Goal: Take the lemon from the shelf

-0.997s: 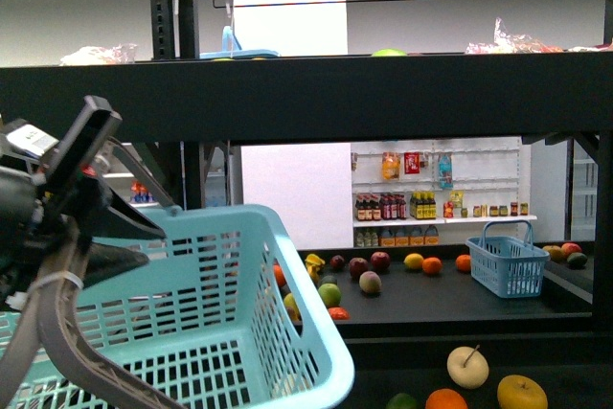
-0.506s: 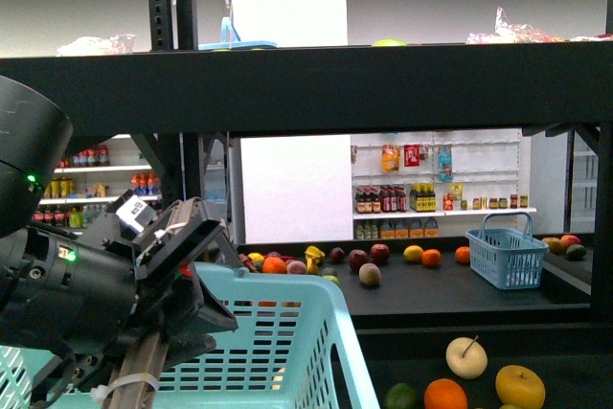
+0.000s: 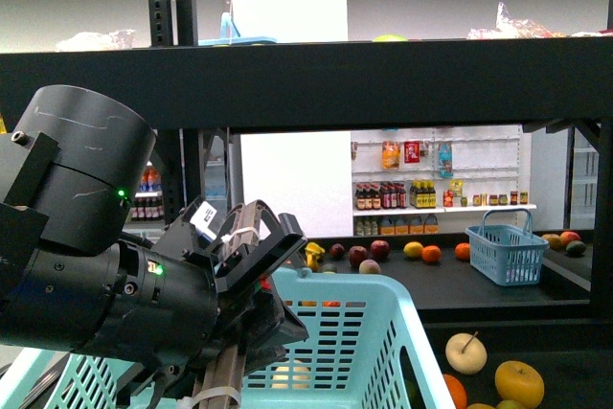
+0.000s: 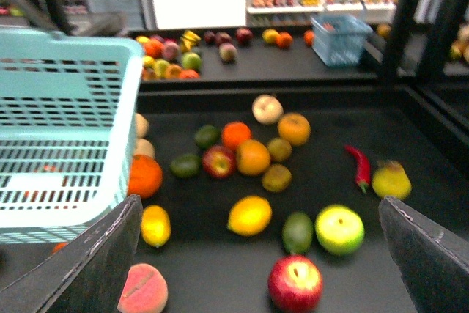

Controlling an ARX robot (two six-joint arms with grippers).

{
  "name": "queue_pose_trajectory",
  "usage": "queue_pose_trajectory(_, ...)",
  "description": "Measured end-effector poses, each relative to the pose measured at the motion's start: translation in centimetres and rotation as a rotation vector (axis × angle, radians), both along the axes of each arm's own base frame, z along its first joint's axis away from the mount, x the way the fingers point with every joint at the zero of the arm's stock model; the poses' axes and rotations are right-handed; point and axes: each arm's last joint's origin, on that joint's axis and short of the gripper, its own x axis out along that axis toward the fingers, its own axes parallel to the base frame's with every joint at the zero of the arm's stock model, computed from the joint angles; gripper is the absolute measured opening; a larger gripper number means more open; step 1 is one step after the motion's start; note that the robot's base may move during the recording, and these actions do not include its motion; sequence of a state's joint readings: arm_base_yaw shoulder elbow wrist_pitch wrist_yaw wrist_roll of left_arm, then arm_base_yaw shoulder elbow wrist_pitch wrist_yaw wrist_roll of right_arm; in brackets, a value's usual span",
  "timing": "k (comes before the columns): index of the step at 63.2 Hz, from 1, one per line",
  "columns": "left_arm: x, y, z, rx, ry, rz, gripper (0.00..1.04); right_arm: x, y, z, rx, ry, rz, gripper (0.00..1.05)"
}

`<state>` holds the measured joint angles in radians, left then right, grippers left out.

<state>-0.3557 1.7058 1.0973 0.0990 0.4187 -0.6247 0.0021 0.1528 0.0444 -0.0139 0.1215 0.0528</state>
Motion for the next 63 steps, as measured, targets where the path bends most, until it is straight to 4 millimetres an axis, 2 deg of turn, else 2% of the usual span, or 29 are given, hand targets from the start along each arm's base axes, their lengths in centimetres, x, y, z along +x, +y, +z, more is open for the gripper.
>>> queue_pose_trajectory(11,0.0,0.0,0.0,0.004,-0.003,0.005,0.28,3.5,-1.4,0.9,0.084,0.076,0.047,0.97)
queue_pose_trajectory(16,0.0,0.0,0.0,0.005,-0.004,0.006,0.28,6.6,-2.5,1.9,0.120,0.105,0.065,0.97)
queue_pose_trajectory(20,0.0,0.0,0.0,0.005,-0.004,0.006,0.28,9.3,-3.4,1.7,0.161,0.188,0.062,0.97)
queue_pose_trajectory(26,0.0,0.0,0.0,0.004,-0.004,0.004,0.28,13.7,-4.8,0.2,0.191,0.318,0.011,0.97)
queue_pose_trajectory(29,0.0,0.0,0.0,0.004,-0.003,0.003,0.28,16.2,-5.4,-1.5,0.209,0.410,-0.008,0.97)
queue_pose_trajectory(35,0.0,0.0,0.0,0.005,-0.004,0.002,0.28,19.3,-6.0,-4.3,0.231,0.539,-0.046,0.97)
queue_pose_trajectory(38,0.0,0.0,0.0,0.004,-0.003,0.001,0.28,21.7,-6.1,-6.1,0.247,0.610,-0.087,0.97)
queue_pose_trajectory(40,0.0,0.0,0.0,0.004,-0.003,0.001,0.28,22.7,-6.0,-6.8,0.256,0.632,-0.102,0.97)
queue_pose_trajectory(49,0.0,-0.1,0.0,0.005,-0.004,0.002,0.28,26.1,-4.7,-8.9,0.297,0.708,-0.155,0.97)
queue_pose_trajectory(63,0.0,-0.1,0.0,0.005,-0.004,0.003,0.28,29.9,-2.3,-11.7,0.336,0.782,-0.266,0.97)
